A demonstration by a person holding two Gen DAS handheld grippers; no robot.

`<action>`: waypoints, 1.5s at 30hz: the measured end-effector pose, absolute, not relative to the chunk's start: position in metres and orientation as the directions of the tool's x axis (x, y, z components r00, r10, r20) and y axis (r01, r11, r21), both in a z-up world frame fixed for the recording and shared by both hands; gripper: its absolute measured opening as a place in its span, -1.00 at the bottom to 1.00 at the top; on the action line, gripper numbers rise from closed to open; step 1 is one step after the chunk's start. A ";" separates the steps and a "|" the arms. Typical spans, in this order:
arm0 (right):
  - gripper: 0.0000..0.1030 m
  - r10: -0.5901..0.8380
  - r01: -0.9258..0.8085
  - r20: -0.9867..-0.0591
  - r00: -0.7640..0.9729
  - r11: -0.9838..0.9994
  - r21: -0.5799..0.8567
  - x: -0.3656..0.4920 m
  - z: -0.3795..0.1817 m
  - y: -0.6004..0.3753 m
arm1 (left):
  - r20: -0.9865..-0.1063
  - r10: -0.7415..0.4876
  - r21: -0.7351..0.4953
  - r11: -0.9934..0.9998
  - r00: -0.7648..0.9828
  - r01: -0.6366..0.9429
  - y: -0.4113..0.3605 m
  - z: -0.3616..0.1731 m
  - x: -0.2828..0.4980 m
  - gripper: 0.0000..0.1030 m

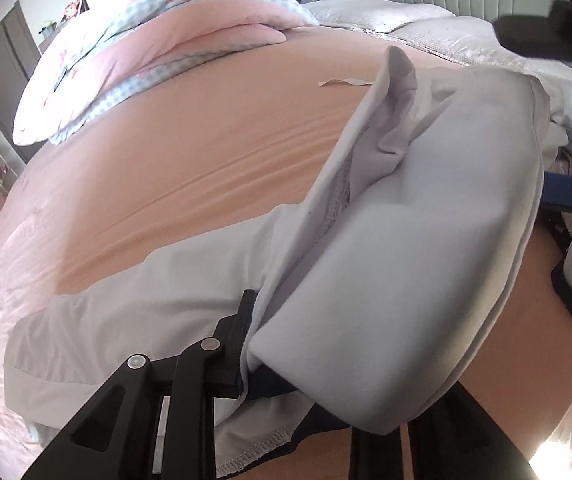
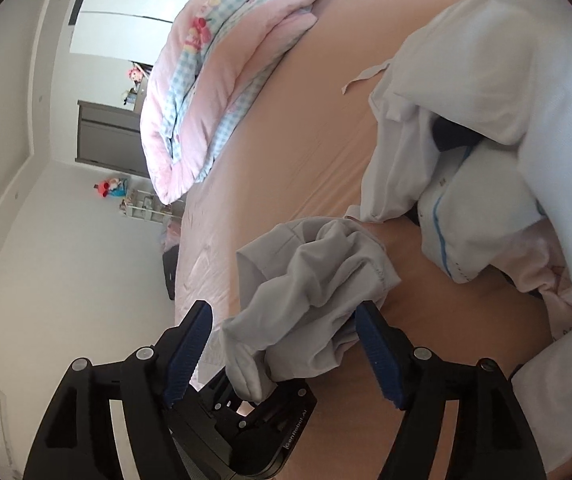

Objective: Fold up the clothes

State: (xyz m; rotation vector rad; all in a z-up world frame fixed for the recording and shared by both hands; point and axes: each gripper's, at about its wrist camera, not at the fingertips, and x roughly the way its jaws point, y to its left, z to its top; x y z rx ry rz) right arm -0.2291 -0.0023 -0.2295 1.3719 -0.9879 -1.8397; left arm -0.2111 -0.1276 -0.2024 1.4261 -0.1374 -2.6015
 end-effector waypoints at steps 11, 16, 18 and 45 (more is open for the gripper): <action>0.47 -0.851 -0.138 -0.447 -0.277 -0.425 0.895 -0.206 -0.271 0.001 | -0.845 0.068 -0.250 -0.927 -0.531 0.278 -0.184 -0.196 -0.232 -0.57; 0.47 -0.861 -0.130 -0.411 -0.300 -0.390 0.912 -0.208 -0.266 0.006 | -0.835 0.120 -0.319 -0.901 -0.537 0.295 -0.212 -0.216 -0.224 -0.57; 0.48 -0.862 -0.133 -0.393 -0.319 -0.370 0.920 -0.207 -0.264 0.010 | -0.827 0.142 -0.349 -0.888 -0.543 0.300 -0.218 -0.216 -0.215 -0.57; 0.65 -0.812 0.012 -0.524 -0.258 -0.545 0.838 -0.210 -0.232 -0.050 | -0.722 0.282 -0.595 -0.720 -0.632 0.358 -0.249 -0.230 -0.154 -0.57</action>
